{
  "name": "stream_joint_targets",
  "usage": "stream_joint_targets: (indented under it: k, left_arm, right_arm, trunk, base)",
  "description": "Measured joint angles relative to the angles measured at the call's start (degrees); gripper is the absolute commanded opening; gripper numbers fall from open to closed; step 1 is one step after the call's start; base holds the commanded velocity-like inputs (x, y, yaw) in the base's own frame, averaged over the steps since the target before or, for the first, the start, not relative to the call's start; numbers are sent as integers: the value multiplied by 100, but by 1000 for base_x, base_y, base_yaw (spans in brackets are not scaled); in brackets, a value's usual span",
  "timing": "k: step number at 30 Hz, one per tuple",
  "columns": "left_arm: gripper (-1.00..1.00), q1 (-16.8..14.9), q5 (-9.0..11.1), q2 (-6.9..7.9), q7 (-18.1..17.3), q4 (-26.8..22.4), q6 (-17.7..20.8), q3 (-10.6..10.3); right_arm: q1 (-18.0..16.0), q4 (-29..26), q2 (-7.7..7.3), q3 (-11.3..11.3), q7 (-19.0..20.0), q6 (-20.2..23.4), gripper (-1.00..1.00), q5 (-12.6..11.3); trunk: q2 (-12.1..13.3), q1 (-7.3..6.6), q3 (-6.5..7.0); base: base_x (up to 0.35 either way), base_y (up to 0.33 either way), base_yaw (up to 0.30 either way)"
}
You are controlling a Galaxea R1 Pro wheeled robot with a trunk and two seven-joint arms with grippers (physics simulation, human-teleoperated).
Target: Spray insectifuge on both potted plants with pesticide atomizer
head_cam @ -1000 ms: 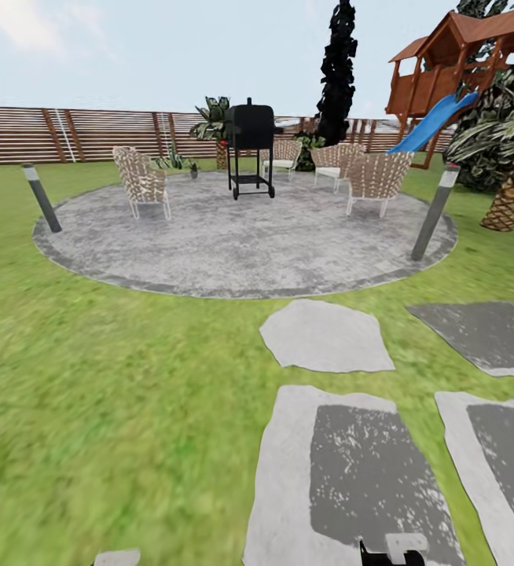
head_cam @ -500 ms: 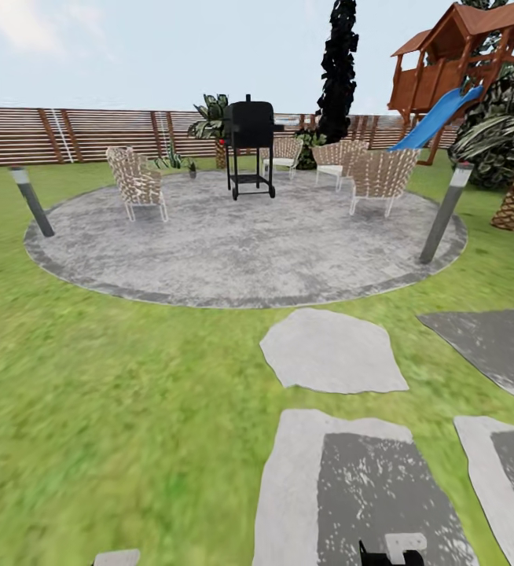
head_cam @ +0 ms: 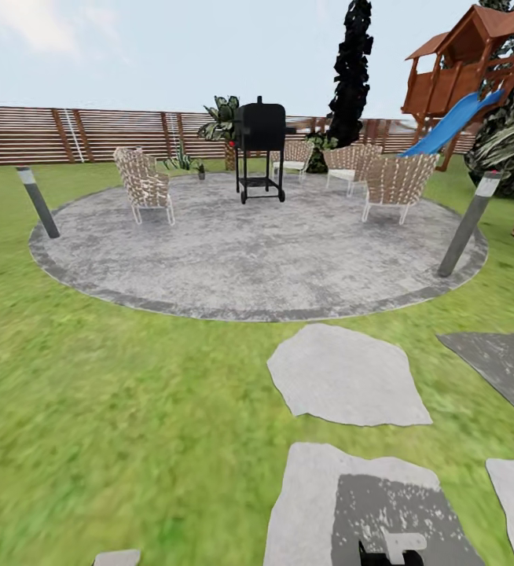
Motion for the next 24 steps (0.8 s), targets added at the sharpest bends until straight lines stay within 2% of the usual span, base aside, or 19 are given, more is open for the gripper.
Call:
stream_joint_targets:
  k: [5, 24]
  left_arm:
    - [-100, -1, 0, -1, 0, 2, -1, 0]
    - [-100, -2, 0, -2, 0, 2, 0, 0]
  right_arm:
    - [1, -2, -1, 0, 0, 0, 100, -1]
    - [1, -2, 2, 0, 0, 0, 100, -1]
  trunk:
    - [0, 0, 0]
    - [0, 0, 0]
  base:
    - [343, 0, 111]
    - [343, 0, 2]
